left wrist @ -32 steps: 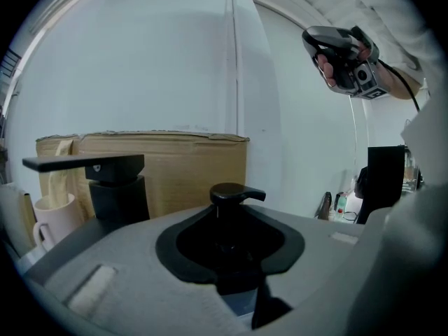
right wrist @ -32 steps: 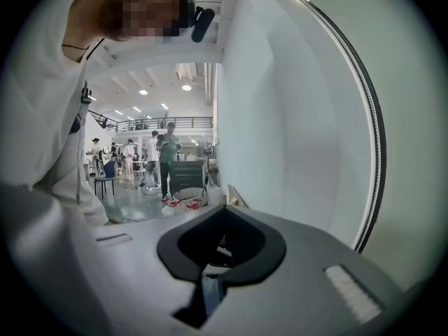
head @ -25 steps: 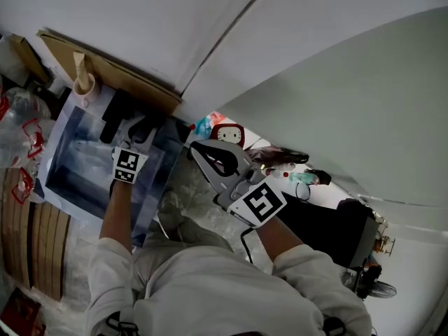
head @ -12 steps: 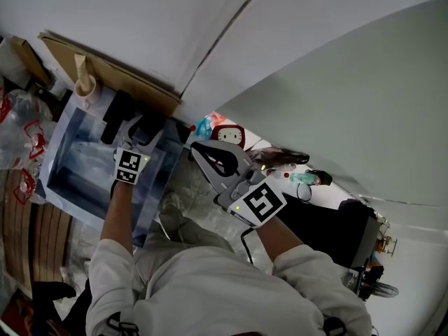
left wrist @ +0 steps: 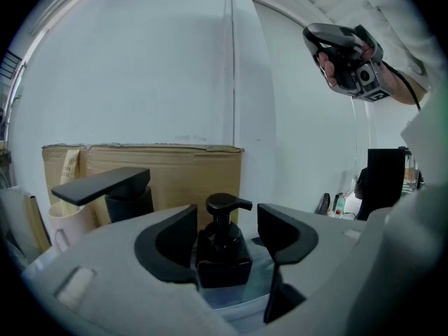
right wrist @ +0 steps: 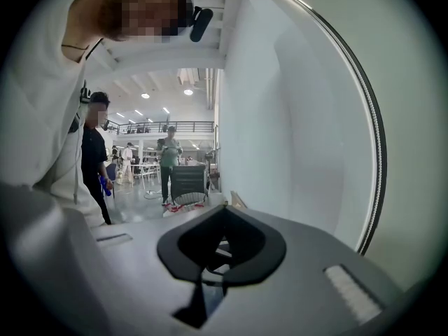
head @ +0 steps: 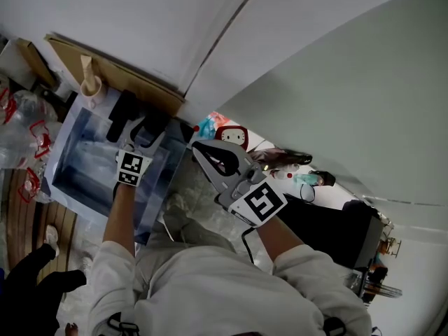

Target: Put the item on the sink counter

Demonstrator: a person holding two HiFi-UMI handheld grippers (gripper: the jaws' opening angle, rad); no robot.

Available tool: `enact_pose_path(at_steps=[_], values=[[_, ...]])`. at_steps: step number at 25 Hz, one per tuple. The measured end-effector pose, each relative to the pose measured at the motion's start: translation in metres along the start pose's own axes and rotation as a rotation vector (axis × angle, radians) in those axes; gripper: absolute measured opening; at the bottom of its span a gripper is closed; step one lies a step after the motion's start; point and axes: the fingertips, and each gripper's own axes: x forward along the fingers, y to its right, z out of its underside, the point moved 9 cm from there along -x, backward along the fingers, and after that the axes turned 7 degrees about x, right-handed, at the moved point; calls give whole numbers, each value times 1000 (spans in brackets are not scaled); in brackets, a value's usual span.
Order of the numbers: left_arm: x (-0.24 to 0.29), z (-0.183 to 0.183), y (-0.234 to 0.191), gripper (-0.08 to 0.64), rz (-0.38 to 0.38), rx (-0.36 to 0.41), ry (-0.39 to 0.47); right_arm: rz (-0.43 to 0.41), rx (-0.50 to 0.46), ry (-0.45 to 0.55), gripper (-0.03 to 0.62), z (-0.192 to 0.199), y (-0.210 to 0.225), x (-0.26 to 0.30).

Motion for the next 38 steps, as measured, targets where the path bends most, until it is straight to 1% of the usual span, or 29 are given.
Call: enact_pose_path(at_steps=[5, 10, 20, 31, 36, 38], values=[[-15, -13, 1, 275, 1, 5, 14, -5, -7, 20, 5, -7, -10, -1], [-37, -37, 6, 275, 9, 13, 45, -5, -16, 48, 5, -17, -23, -5], [-96, -102, 15, 275, 43, 66, 102, 5, -36, 113, 5, -42, -55, -23], [-172, -177, 23, 273, 71, 109, 211, 20, -53, 171, 5, -58, -88, -36], [-203, -200, 30, 273, 85, 131, 241, 30, -49, 180, 5, -60, -98, -41], [-213, -207, 31, 260, 89, 131, 253, 36, -46, 182, 5, -58, -100, -42]])
